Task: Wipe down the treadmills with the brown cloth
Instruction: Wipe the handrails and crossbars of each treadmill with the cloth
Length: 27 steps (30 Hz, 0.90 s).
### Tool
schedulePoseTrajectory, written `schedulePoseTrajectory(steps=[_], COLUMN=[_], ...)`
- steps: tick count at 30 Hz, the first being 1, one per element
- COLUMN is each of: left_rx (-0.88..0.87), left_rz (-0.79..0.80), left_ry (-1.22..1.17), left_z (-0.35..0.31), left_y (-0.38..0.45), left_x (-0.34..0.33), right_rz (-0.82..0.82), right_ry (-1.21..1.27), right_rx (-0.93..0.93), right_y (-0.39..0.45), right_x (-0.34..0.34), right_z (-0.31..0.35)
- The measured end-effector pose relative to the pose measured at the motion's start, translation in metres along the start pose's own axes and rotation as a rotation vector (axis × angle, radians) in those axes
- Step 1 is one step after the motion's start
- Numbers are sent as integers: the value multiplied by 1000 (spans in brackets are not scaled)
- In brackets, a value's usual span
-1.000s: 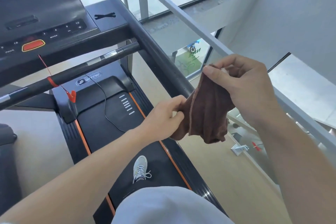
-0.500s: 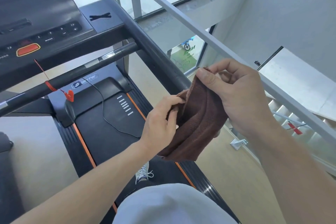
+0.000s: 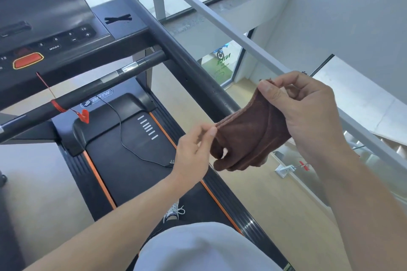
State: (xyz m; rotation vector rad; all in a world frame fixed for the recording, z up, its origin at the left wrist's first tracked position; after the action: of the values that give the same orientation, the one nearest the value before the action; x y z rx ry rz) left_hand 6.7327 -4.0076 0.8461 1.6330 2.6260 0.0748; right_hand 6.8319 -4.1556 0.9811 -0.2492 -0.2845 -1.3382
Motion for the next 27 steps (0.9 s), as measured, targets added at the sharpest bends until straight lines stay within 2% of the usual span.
schedulePoseTrajectory(steps=[7, 11, 13, 15, 18, 23, 25, 27], left_rx=[210, 246, 317, 375, 384, 273, 219, 125], left_rz=[158, 376, 491, 544, 479, 419, 315, 120], left_ry=[-38, 92, 203, 323, 316, 267, 284, 360], left_z=[-7, 3, 15, 26, 32, 11, 2, 4], left_y=[15, 10, 4, -1, 0, 7, 22, 47], left_x=[2, 4, 2, 2, 6, 9, 6, 6], right_rz=[-109, -65, -30, -27, -54, -93, -122, -150], right_ry=[-119, -152, -160, -156, -211, -310, -346, -457], right_rx=[-29, 5, 22, 22, 7, -2, 51, 98], right_y=[10, 8, 5, 2, 3, 11, 33, 72], right_x=[7, 5, 5, 11, 27, 50, 47, 38], right_z=[-16, -17, -16, -16, -25, -33, -32, -41])
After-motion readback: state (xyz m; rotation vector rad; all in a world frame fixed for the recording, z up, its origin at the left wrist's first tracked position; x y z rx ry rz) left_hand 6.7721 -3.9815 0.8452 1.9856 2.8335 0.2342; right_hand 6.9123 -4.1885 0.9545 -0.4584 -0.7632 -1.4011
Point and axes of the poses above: each hand's wrist, its own y-axis towards the middle knuckle, its own x-axis out of the back of the hand, z = x × y, the point moved 2 cm from there along y, towards the middle knuckle, and after that the axes turned 8 degrees about -y, right-handed, at the moved point
